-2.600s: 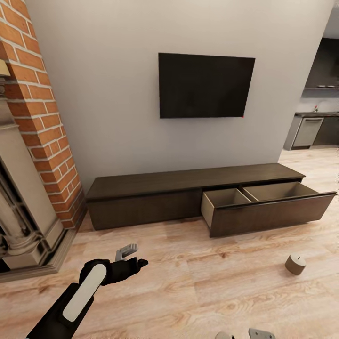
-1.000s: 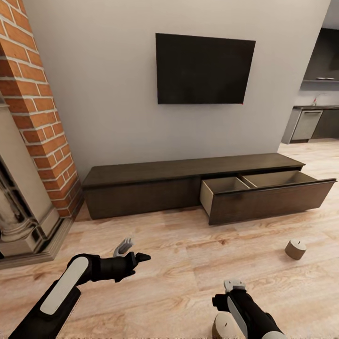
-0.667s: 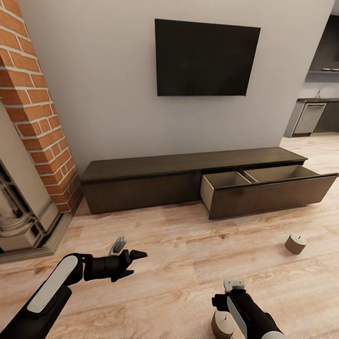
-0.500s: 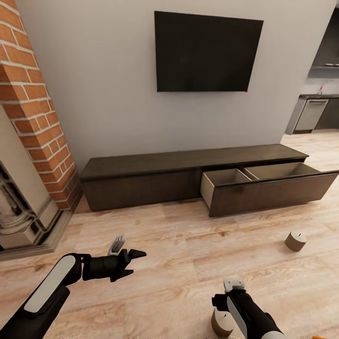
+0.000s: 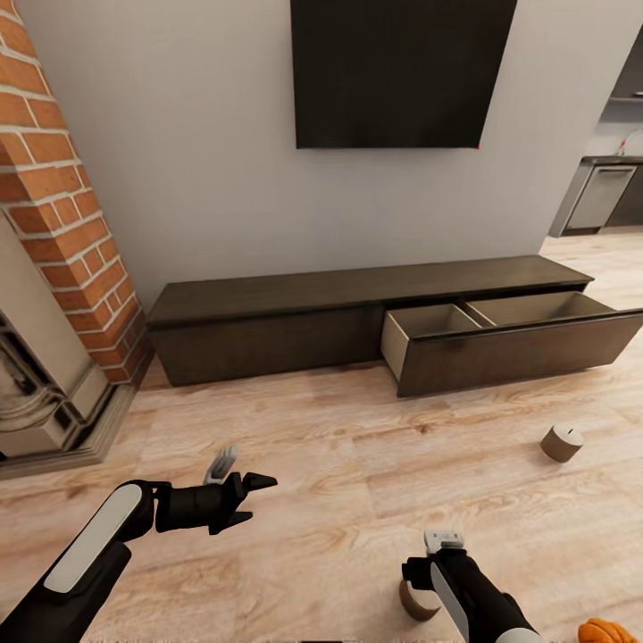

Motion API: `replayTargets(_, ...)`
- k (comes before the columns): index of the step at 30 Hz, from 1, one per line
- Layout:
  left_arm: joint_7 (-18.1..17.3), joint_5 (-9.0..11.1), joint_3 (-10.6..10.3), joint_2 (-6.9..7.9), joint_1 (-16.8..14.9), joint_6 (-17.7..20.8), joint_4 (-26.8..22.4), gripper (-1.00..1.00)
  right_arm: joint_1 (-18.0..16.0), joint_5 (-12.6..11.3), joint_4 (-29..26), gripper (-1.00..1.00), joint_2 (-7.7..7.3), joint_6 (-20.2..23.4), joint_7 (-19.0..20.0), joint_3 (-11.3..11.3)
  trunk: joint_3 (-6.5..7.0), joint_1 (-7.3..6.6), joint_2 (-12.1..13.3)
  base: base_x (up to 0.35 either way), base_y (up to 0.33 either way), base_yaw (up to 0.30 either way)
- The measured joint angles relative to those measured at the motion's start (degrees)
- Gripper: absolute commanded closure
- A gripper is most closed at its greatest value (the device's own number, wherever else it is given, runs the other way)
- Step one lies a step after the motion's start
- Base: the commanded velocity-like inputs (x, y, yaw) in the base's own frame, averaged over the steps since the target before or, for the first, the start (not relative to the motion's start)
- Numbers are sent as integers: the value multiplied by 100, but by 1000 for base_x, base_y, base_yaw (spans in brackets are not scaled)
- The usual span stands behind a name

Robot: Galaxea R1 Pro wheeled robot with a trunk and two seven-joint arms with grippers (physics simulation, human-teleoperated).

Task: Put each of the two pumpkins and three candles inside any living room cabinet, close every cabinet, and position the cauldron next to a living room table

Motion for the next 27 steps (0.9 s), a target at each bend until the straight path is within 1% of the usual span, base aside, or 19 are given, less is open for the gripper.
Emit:
replayTargets(14,0,6,-4,-7,0,1,-4,-100,1,-4,0,-100,1,0,0,0,-310,36,-19,0,0,0)
replayTargets(26,1,6,-18,-11,0,1,-95,-100,0,-83,21,-100,3,-5,-8,-43,-576,67,-35,0,0,0)
replayTargets(27,1,9,-18,-11,0,0,-96,-100,-1,-84,20,-100,1,-5,-8,-45,-577,67,-35,0,0,0)
